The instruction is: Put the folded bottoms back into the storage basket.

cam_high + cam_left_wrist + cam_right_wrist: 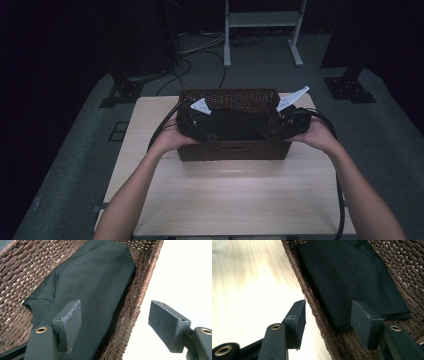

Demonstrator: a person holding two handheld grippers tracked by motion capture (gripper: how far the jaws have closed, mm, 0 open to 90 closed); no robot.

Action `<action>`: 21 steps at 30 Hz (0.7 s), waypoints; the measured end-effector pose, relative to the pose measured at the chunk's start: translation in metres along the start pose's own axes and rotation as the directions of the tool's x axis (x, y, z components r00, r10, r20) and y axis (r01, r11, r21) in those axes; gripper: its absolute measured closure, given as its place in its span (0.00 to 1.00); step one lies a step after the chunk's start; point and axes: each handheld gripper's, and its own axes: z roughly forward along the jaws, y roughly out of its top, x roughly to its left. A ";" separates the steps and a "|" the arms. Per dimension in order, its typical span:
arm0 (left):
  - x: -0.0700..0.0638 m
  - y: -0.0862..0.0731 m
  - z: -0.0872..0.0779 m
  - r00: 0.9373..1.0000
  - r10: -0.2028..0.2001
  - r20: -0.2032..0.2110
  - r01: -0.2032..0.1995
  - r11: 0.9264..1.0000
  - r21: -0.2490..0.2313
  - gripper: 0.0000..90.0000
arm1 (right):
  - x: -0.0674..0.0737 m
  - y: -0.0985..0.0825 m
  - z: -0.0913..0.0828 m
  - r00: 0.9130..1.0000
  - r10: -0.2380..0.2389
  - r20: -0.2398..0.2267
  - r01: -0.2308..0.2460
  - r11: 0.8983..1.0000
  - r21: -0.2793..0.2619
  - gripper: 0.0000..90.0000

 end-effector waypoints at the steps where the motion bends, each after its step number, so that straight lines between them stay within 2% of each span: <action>1: 0.000 -0.001 -0.001 1.000 0.003 0.000 -0.003 1.000 0.002 0.29 | 0.001 -0.001 0.000 1.000 0.000 -0.001 0.000 1.000 -0.001 0.50; 3: -0.002 -0.003 -0.001 1.000 -0.009 0.002 0.009 1.000 -0.008 0.29 | 0.002 -0.002 0.000 1.000 -0.002 0.000 0.002 1.000 -0.008 0.50; 12: -0.010 -0.013 -0.002 1.000 -0.004 -0.003 0.004 1.000 -0.006 0.27 | 0.009 -0.013 0.002 1.000 0.006 -0.005 -0.006 1.000 -0.013 0.48; 21: -0.019 -0.020 -0.006 1.000 -0.003 0.003 0.003 1.000 -0.024 0.27 | 0.016 -0.018 0.001 1.000 0.003 -0.006 -0.003 1.000 -0.019 0.47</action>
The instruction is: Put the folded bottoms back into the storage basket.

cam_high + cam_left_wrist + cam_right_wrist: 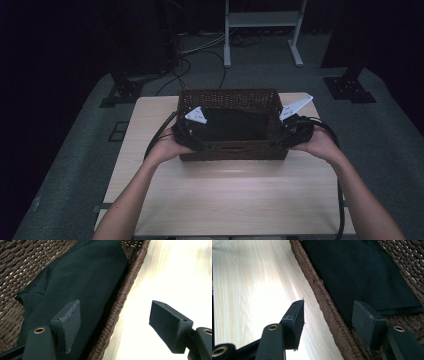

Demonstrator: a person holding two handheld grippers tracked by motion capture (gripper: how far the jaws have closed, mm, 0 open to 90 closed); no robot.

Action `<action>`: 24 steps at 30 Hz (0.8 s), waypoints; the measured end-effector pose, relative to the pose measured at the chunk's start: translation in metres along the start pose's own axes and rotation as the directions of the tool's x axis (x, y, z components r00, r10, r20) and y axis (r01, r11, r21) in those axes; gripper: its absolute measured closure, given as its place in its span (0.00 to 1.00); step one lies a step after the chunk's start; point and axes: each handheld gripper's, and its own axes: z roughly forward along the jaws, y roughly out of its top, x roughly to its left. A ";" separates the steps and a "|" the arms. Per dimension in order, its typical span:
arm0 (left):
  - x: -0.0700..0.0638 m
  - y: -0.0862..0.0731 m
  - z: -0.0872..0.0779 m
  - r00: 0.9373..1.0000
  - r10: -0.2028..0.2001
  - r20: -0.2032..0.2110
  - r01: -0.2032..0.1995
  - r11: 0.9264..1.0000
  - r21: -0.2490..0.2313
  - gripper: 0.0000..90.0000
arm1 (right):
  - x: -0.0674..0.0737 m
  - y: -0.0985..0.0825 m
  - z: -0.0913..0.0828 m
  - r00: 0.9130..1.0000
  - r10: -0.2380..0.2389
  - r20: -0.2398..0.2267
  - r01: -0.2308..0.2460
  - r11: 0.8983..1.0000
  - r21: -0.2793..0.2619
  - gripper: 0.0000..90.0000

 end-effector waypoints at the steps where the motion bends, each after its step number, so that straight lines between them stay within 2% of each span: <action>1: -0.001 -0.001 0.000 1.000 0.003 -0.003 -0.003 1.000 0.002 0.27 | 0.001 -0.001 0.000 1.000 0.001 0.001 -0.001 1.000 0.001 0.46; 24: -0.016 -0.020 0.000 1.000 -0.012 0.008 0.012 1.000 -0.010 0.25 | 0.013 -0.025 -0.001 1.000 0.018 0.007 -0.018 1.000 -0.019 0.43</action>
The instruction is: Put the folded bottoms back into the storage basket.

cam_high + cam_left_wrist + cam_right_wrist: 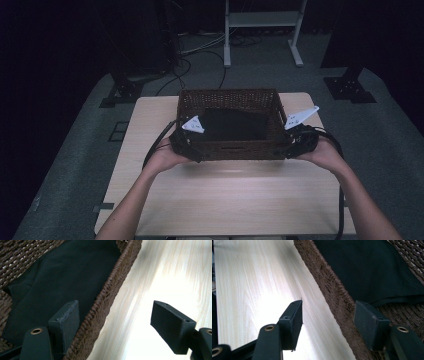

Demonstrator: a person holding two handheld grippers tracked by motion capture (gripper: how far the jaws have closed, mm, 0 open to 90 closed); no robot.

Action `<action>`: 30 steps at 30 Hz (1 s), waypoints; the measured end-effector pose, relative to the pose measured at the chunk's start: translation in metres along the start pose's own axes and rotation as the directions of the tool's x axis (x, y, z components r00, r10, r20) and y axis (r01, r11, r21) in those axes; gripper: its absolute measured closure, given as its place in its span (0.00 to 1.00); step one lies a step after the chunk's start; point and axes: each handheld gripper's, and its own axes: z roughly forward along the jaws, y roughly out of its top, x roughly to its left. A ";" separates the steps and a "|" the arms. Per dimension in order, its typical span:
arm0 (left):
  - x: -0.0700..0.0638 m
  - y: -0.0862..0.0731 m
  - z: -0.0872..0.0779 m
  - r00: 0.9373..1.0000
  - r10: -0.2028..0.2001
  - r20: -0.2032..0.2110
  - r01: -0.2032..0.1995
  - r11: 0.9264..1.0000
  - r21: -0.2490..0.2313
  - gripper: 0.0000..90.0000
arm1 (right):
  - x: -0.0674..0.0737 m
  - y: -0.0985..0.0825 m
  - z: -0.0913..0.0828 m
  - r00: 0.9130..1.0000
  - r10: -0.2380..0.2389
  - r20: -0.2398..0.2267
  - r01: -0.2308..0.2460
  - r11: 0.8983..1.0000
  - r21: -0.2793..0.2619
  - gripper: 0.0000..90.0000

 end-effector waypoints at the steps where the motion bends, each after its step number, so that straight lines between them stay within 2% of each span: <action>1: 0.000 -0.001 0.000 1.000 0.000 0.001 0.000 1.000 0.000 0.25 | 0.001 -0.001 -0.001 1.000 0.000 0.000 0.000 1.000 -0.001 0.43; 30: -0.018 -0.026 -0.006 1.000 -0.010 -0.006 0.010 1.000 -0.014 0.23 | 0.015 -0.034 -0.001 1.000 0.024 0.000 -0.024 1.000 -0.010 0.41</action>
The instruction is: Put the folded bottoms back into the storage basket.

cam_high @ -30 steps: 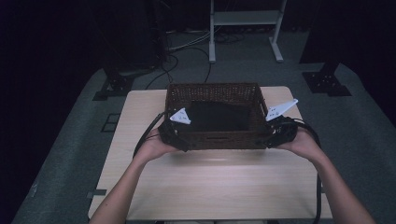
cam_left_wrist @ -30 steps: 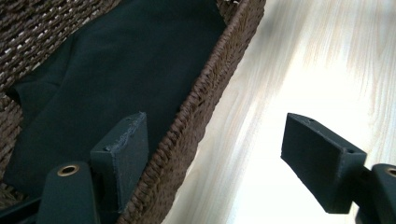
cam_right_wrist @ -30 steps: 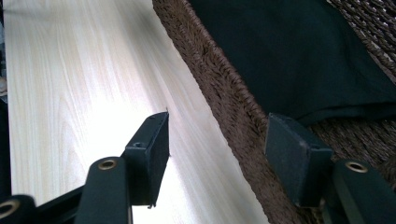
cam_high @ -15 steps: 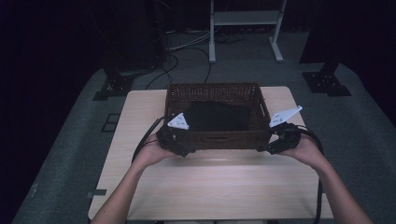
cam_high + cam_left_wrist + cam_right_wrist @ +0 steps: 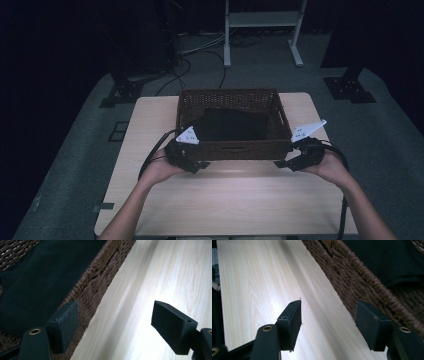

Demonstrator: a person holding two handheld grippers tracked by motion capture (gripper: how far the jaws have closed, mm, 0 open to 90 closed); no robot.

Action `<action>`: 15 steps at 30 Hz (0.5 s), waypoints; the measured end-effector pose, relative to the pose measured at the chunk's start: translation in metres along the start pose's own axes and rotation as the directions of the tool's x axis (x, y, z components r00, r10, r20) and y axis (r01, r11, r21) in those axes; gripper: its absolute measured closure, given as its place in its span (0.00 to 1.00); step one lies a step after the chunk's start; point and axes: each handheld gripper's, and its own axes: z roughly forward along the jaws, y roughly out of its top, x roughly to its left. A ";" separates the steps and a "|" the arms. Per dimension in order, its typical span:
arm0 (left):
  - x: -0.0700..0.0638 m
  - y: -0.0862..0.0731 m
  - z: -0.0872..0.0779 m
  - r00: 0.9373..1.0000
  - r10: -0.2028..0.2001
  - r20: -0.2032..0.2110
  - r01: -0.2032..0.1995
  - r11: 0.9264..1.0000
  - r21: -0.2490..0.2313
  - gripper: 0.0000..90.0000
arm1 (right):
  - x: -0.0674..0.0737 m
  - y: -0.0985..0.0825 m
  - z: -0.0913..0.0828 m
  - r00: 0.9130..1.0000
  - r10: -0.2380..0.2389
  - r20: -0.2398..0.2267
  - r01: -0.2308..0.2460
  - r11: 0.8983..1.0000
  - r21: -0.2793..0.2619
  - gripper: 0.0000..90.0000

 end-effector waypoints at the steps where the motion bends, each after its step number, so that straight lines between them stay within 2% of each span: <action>1: -0.001 -0.001 0.000 1.000 -0.001 0.000 0.001 1.000 -0.003 0.23 | 0.001 -0.001 0.000 1.000 -0.001 -0.002 0.001 1.000 -0.002 0.41; 12: -0.009 -0.009 -0.004 1.000 0.007 -0.009 -0.007 1.000 0.003 0.23 | 0.010 -0.013 0.001 1.000 0.003 0.000 -0.003 1.000 -0.006 0.41; 15: -0.010 -0.012 -0.003 1.000 0.006 0.000 -0.006 1.000 0.002 0.23 | 0.012 -0.016 0.002 1.000 0.005 -0.004 -0.005 1.000 -0.007 0.41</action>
